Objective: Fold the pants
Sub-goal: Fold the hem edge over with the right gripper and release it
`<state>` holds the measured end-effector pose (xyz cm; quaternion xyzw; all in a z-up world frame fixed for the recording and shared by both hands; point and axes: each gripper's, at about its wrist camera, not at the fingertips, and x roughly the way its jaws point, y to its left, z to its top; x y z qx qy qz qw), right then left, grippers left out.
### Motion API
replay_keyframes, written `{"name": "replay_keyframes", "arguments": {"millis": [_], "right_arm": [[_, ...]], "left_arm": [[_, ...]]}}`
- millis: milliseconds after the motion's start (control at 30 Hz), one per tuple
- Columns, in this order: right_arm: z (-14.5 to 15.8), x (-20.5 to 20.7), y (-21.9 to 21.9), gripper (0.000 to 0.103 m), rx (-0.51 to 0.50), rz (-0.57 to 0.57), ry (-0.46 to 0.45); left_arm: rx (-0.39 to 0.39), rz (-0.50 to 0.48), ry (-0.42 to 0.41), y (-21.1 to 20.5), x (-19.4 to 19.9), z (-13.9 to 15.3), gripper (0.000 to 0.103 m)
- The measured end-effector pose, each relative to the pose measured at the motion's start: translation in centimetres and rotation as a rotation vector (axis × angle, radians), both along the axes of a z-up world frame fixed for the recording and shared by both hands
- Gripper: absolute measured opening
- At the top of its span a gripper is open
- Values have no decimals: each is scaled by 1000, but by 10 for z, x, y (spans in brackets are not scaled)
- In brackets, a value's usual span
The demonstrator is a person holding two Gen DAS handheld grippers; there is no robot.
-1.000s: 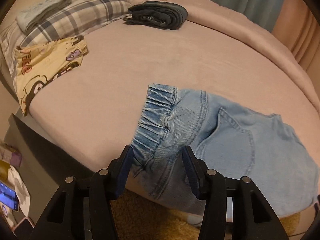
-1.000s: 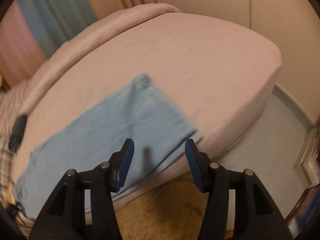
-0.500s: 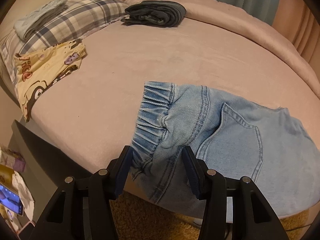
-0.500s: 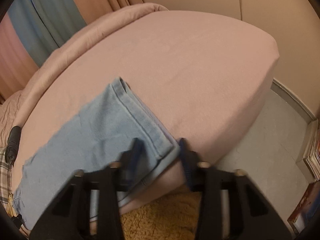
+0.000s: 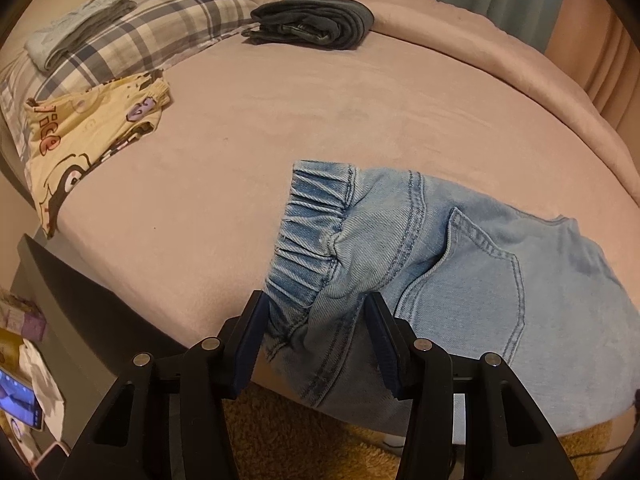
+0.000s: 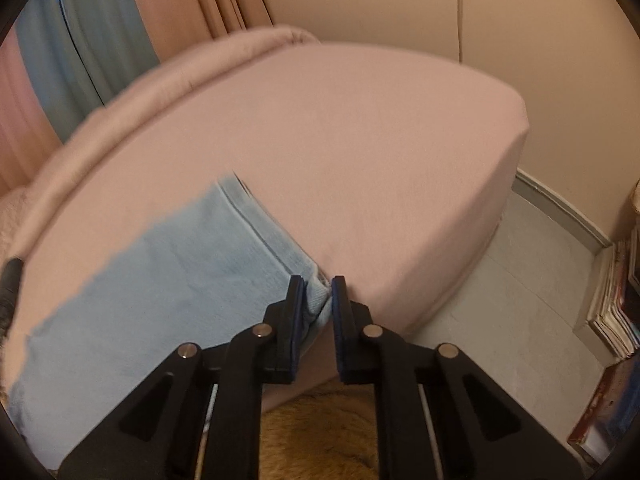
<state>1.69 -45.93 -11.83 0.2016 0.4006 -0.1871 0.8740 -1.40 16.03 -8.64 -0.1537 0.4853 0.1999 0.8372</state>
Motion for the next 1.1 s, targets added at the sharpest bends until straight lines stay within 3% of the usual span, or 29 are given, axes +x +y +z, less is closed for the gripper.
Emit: {"name": "replay_keyframes", "arguments": {"millis": [233,367,567,700,767,867,967,1100], "right_arm": [[20,-10,2,12,-36,8,-36],[1,-6,-7,12,13,-12,7],[2,-2,-2,12,-35,-4,30],[0,-2,-6,13,-22,1,31],[0,1,-4,14,-35,3,37],[0,3,1,15,-70,4,51],[0,4,3,16,-98,7,62],[1,4,2,19,-113,2,75]], "left_arm": [[0,-2,-2,0,0,1,50],[-3,0,0,-1,0,2,50],[-11,-5,-11,0,-2,4,50],[-18,-15,-45,-3,-6,24,50],[-12,-33,-103,-8,-8,44,50],[-13,-100,-183,-32,-6,71,50],[-73,-254,-241,-77,7,87,50],[-149,-468,-231,-151,28,83,50]]}}
